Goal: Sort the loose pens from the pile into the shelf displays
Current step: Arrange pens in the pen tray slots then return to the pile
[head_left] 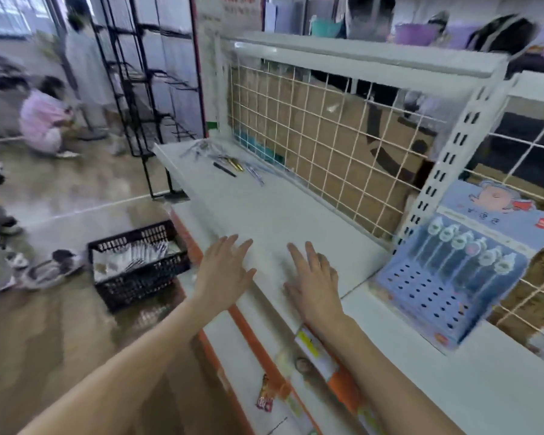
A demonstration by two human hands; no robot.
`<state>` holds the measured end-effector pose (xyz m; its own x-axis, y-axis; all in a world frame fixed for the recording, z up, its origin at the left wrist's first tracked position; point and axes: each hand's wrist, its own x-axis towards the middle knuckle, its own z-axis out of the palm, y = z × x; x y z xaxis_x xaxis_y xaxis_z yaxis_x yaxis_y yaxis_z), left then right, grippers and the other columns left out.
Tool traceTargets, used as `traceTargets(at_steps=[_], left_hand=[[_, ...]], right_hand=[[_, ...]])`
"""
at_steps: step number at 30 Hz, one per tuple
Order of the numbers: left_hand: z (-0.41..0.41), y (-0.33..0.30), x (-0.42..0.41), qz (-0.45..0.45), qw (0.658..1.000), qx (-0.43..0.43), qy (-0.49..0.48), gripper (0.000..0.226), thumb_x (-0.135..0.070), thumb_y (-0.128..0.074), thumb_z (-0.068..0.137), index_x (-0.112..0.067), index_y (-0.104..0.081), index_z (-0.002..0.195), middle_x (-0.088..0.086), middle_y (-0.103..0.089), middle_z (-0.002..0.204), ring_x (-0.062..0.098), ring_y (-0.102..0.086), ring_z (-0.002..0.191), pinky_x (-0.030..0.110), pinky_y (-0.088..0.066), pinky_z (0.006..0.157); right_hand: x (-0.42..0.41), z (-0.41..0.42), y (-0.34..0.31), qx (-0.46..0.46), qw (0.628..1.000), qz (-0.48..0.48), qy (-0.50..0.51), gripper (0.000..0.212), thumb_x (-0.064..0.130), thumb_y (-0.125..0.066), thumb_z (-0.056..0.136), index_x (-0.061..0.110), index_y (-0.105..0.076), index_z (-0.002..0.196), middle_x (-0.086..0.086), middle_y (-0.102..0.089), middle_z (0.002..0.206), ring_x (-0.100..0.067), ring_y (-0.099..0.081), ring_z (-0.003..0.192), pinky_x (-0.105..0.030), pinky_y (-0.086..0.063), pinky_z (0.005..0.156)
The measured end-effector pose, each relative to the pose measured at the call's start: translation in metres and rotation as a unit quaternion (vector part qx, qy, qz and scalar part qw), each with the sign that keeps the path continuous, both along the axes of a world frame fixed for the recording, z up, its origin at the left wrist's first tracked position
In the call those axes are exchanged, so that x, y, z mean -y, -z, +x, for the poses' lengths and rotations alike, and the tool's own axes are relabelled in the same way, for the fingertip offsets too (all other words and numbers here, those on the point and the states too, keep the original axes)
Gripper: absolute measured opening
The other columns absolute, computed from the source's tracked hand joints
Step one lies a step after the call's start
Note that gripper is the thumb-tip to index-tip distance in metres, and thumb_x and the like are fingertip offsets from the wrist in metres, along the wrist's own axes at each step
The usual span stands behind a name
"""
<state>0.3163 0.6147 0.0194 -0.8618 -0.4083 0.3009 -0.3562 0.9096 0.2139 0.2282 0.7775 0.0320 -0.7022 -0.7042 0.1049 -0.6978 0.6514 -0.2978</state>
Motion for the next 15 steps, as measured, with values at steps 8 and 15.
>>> traceTargets(at_steps=[8, 15], left_hand=[[-0.021, 0.009, 0.127, 0.009, 0.999, -0.027, 0.014, 0.053, -0.028, -0.061, 0.088, -0.014, -0.044, 0.137, 0.017, -0.043, 0.139, 0.037, -0.044, 0.125, 0.047, -0.034, 0.103], [-0.038, 0.022, 0.211, 0.021, 0.999, -0.025, 0.015, 0.054, -0.032, -0.057, 0.09, -0.018, -0.04, 0.139, 0.012, -0.042, 0.142, 0.031, -0.04, 0.13, 0.043, -0.03, 0.107]], right_hand=[[0.124, -0.027, 0.001, 0.02, 1.0, -0.002, 0.013, 0.067, 0.027, -0.046, 0.096, 0.028, -0.005, 0.149, -0.005, -0.003, 0.157, -0.03, -0.014, 0.14, -0.039, -0.016, 0.11], [0.208, -0.048, 0.005, 0.044, 0.999, 0.012, 0.021, 0.067, 0.028, -0.047, 0.096, 0.027, -0.006, 0.149, -0.006, -0.004, 0.157, -0.03, -0.014, 0.14, -0.04, -0.017, 0.111]])
